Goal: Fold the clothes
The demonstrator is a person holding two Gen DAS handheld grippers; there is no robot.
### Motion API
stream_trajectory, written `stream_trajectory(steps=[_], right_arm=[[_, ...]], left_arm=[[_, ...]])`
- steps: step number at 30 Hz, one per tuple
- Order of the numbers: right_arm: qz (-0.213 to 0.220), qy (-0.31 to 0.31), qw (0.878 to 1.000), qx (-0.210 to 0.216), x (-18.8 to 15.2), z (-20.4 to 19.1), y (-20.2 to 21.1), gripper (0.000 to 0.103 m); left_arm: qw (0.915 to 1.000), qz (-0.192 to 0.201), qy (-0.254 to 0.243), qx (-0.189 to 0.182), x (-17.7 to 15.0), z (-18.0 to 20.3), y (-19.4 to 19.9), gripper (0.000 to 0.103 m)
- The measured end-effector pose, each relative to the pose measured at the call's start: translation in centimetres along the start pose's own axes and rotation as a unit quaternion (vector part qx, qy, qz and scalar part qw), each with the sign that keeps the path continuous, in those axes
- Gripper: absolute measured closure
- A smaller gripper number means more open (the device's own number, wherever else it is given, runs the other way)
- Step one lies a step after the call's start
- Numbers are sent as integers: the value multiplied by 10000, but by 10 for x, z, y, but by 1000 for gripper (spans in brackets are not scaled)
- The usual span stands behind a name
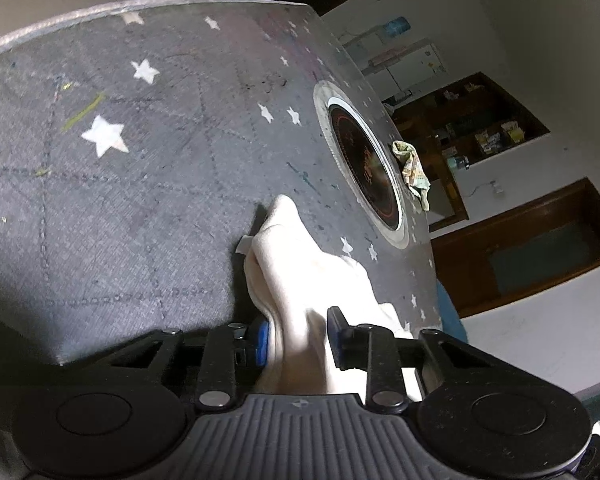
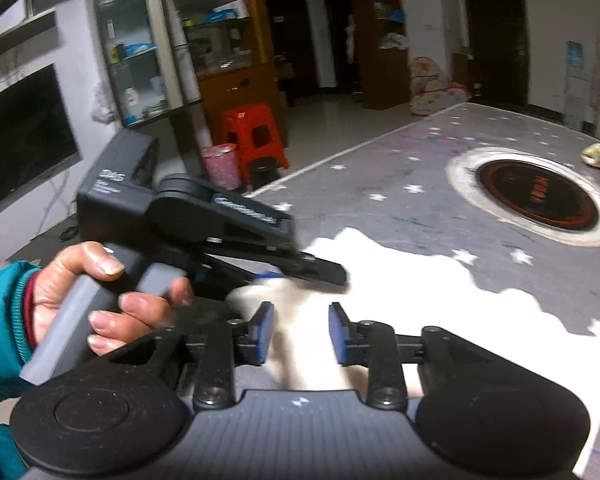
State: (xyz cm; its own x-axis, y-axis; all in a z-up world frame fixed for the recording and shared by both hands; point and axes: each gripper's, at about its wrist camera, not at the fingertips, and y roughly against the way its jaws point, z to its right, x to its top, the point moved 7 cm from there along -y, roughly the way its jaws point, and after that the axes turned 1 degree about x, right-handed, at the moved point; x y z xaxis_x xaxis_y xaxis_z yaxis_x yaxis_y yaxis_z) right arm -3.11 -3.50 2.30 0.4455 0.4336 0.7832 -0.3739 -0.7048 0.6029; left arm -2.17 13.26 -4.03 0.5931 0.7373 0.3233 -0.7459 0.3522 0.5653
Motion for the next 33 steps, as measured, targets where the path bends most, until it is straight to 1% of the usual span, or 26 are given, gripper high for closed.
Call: stream_trajectory(steps=[3,4,6,10,15,19,24,25,26,27,29,30,32,33], right_arm=[[49,-255,9989,-383,-7,25,13,65],[77,-378,9978,-538,-9,36,18,62],[145,-613,9941,-884,-15,59,28,62],[268,-1164,9818,-1477,-28,104,46,62],[357,-1755,9654,-1896,-44,149,54,62],[322,-2113,9573,-1949,-58,169,47,62],[331,-2240,9552,-1904,-63,172,42,63],[330,-2248,9555,-1883,-63,172,41,67],[327,-2259,9558,-1853,-62,172,40,74],[325,-2271,9563,-1815,-62,171,40,76],[324,-2290,9570,-1750,-62,169,39,85],[324,-2300,9574,-1718,-61,169,38,87],[358,-2330,9570,-1693,-61,168,39,91],[381,-2347,9565,-1688,-60,168,40,92]], left_arm=[[9999,21,-143,72,-1,3,0,73],[9998,26,-186,98,-2,4,0,73],[9995,30,-292,146,-2,7,0,72],[9990,30,-399,207,-3,8,-1,71],[9982,11,-545,262,-4,11,-2,70],[9981,-16,-567,242,-3,11,-3,70],[9982,-59,-558,218,-2,10,-4,70],[9982,-66,-561,224,-2,10,-4,70],[9981,-70,-565,236,-2,11,-4,70],[9979,-71,-588,245,-2,11,-4,70],[9975,-66,-653,275,-2,12,-4,70],[9970,-62,-707,302,-2,13,-5,73],[9955,-49,-866,387,-2,17,-5,73],[9946,-42,-938,439,-3,18,-6,75]])
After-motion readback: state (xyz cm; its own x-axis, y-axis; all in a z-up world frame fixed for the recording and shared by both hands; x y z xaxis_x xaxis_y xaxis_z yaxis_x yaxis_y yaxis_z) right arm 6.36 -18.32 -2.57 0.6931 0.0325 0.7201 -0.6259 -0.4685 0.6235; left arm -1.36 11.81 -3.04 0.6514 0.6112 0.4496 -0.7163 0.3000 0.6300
